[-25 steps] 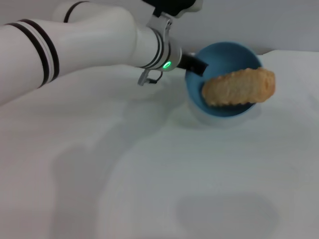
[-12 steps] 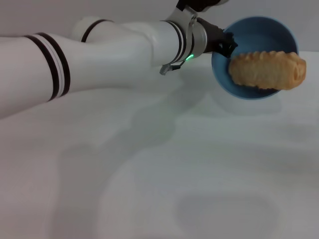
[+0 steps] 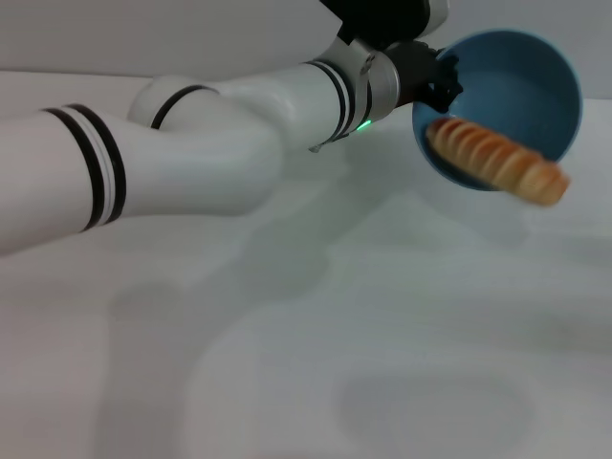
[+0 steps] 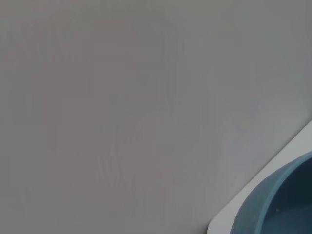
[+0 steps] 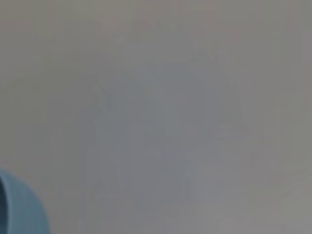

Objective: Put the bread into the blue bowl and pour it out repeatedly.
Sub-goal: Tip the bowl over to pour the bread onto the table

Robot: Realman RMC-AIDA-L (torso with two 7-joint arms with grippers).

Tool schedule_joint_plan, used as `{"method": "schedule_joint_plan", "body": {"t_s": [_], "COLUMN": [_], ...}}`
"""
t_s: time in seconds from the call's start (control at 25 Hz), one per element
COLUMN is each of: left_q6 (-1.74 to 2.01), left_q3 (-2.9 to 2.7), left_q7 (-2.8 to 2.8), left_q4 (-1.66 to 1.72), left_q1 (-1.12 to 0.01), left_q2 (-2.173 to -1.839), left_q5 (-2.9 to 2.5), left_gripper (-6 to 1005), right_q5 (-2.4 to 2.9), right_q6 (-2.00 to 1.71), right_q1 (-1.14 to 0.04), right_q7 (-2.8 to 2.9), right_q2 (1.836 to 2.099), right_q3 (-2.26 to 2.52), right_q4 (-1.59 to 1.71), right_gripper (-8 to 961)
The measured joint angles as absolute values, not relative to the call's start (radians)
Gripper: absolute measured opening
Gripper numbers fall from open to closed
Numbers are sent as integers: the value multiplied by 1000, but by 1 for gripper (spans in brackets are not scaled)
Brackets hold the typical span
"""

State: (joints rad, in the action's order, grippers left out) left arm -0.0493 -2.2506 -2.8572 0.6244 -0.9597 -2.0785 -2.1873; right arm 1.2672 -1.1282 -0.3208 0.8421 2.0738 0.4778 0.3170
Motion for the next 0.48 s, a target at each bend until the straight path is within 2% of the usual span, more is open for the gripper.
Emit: {"method": "schedule_joint_plan", "body": {"t_s": [0.48], "left_q6": [-110], "left_q3": [-2295], "left_q7": [-2862], "left_q4": [651], "left_q1": [-942], "left_q2": [-2078], "left_q5": [-2187], "left_gripper": [1], "right_q5": [1173], "right_q6": [-1127], "right_q1": [-329], "right_q7": [766], "right_q2": [2070], "right_q3": [482], "right_q4": [253], "right_gripper": [554]}}
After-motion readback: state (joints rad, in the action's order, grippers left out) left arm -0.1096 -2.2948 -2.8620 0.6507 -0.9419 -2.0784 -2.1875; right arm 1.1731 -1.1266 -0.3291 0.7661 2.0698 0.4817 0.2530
